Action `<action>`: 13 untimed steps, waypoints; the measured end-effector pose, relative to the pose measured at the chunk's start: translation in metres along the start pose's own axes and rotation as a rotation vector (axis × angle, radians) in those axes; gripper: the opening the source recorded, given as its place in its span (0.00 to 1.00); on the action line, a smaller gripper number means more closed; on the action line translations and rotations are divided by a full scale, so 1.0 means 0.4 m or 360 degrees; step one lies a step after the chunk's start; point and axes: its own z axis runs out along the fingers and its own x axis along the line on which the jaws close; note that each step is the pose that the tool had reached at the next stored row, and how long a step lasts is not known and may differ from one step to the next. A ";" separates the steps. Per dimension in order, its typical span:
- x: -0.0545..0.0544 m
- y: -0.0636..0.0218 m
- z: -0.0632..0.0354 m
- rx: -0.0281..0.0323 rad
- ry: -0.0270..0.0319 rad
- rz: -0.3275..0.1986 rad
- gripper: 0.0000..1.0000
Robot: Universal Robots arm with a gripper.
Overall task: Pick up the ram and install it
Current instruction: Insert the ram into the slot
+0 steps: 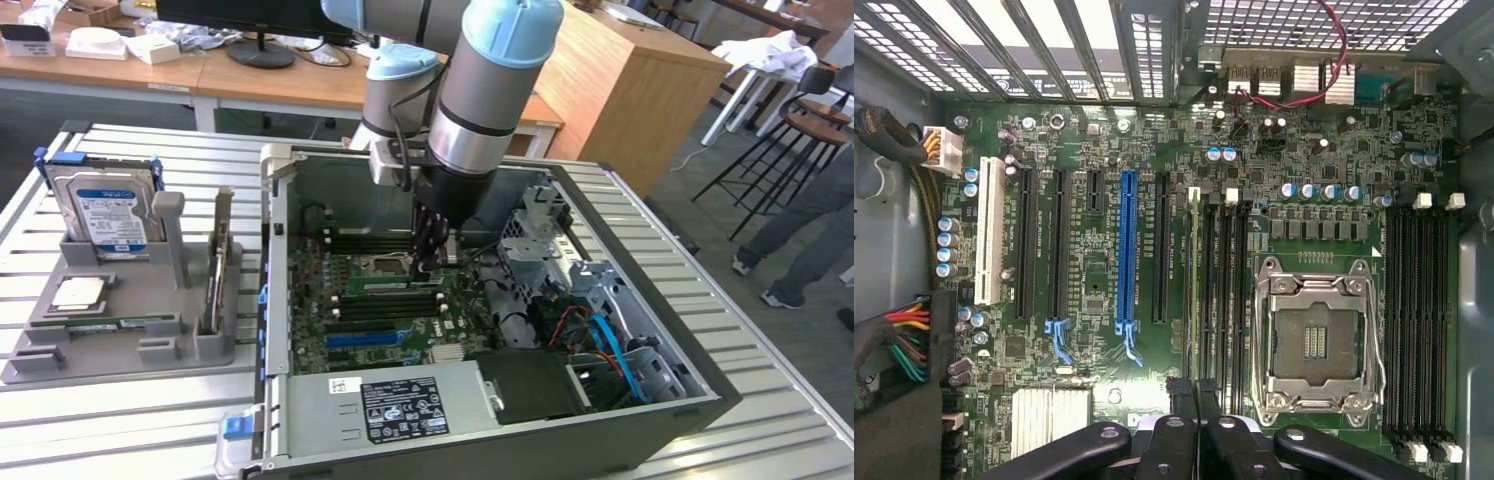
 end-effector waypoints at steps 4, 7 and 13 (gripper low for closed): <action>0.000 0.000 0.000 0.00001 -0.00003 0.0000 0.12; 0.000 0.000 0.001 0.00003 -0.00006 0.0000 0.12; 0.000 -0.001 0.016 0.00002 -0.00001 0.0000 0.12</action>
